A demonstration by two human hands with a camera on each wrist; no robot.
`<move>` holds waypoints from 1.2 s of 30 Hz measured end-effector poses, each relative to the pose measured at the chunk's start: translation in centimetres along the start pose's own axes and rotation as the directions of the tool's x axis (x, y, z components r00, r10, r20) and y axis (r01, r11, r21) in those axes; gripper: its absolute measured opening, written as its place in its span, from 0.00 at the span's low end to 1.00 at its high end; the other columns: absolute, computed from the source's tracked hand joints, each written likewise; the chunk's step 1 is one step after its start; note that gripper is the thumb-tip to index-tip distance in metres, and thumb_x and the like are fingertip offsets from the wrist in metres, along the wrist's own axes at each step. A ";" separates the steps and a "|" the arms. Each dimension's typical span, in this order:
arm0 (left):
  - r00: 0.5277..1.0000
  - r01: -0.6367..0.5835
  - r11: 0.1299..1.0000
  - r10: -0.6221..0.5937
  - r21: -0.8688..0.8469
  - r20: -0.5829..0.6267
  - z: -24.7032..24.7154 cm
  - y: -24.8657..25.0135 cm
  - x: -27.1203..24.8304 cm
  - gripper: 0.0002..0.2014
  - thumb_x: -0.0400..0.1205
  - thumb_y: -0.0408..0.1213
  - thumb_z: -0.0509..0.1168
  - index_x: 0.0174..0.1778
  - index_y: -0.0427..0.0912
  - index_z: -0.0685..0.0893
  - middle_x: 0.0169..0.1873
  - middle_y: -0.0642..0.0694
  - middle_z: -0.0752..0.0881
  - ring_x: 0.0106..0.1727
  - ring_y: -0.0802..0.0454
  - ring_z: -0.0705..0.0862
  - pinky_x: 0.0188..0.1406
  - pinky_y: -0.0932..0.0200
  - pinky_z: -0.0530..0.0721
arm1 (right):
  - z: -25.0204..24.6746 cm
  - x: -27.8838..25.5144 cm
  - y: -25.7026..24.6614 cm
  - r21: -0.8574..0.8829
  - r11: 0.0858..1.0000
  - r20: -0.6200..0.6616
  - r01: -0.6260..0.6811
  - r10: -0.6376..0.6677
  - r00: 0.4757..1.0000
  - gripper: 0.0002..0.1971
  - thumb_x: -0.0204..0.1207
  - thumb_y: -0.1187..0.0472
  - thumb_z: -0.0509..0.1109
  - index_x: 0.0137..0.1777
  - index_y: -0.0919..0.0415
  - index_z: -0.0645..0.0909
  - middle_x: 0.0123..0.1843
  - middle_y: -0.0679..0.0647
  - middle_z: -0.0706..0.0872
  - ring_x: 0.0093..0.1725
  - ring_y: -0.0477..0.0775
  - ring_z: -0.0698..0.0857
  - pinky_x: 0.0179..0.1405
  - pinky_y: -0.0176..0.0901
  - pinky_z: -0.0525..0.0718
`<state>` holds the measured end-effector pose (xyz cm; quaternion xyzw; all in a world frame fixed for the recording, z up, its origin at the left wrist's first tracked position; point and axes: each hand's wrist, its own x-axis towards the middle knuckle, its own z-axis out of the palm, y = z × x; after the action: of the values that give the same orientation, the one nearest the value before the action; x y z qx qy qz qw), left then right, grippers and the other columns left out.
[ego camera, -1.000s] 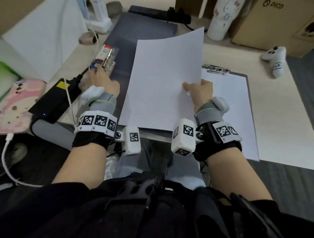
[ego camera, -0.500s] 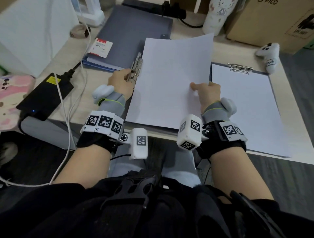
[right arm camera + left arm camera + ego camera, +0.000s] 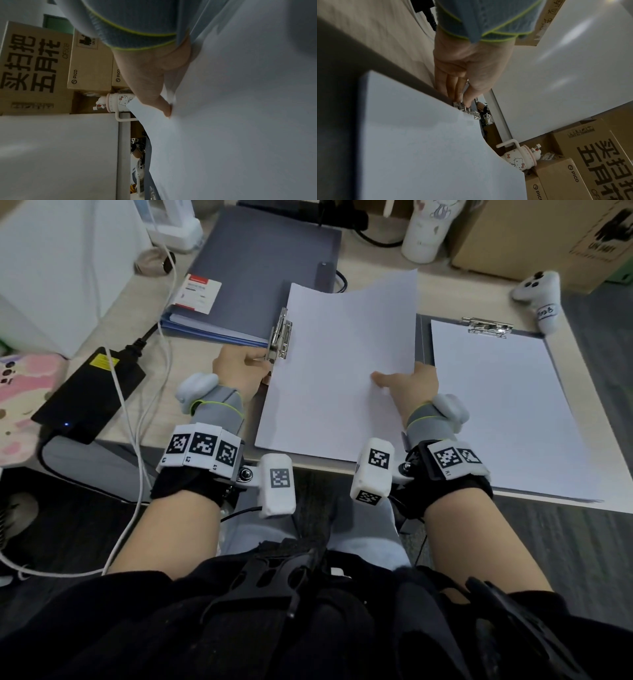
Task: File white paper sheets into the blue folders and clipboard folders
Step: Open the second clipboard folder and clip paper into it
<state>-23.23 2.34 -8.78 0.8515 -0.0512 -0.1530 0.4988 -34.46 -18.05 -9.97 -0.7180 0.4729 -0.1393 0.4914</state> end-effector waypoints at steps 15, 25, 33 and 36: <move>0.985 -0.139 0.981 0.122 0.138 0.120 -0.2 -1.4 0.3 0.20 0.75 0.38 0.69 0.65 0.44 0.83 0.50 0.43 0.88 0.53 0.44 0.85 0.62 0.62 0.78 | 0.1 -0.9 -0.7 -0.218 0.973 -0.018 0.076 -0.081 0.997 0.27 0.65 0.55 0.81 0.62 0.62 0.79 0.61 0.56 0.86 0.60 0.59 0.84 0.49 0.39 0.78; 0.961 -0.275 0.916 0.274 0.293 0.047 0.9 1.1 1.6 0.12 0.82 0.35 0.57 0.56 0.40 0.83 0.51 0.34 0.87 0.58 0.35 0.81 0.55 0.51 0.78 | 1.5 0.3 -1.0 -0.542 0.838 -0.006 0.066 -0.083 0.997 0.44 0.64 0.49 0.80 0.74 0.63 0.61 0.73 0.60 0.73 0.73 0.63 0.72 0.71 0.52 0.72; 0.961 -0.277 0.920 0.260 0.277 0.096 1.8 3.5 3.9 0.14 0.79 0.26 0.51 0.28 0.44 0.66 0.29 0.41 0.68 0.39 0.45 0.64 0.26 0.61 0.62 | 1.4 1.0 -0.8 -0.671 0.741 -0.013 0.033 -0.056 0.998 0.51 0.60 0.38 0.79 0.75 0.66 0.61 0.75 0.62 0.62 0.75 0.62 0.62 0.74 0.50 0.65; 0.970 -0.242 0.957 0.240 0.161 0.037 1.7 3.7 3.7 0.12 0.75 0.33 0.55 0.26 0.49 0.64 0.36 0.43 0.65 0.45 0.56 0.63 0.31 0.63 0.64 | 1.5 1.2 -0.6 -0.677 0.736 -0.022 0.019 -0.046 0.999 0.49 0.59 0.37 0.79 0.72 0.65 0.65 0.73 0.62 0.62 0.73 0.62 0.63 0.72 0.51 0.67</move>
<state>-20.03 -1.80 -7.14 0.8759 -0.1712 -0.0935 0.4413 -32.52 -18.11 -10.45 -0.8529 0.4874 0.0201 0.1858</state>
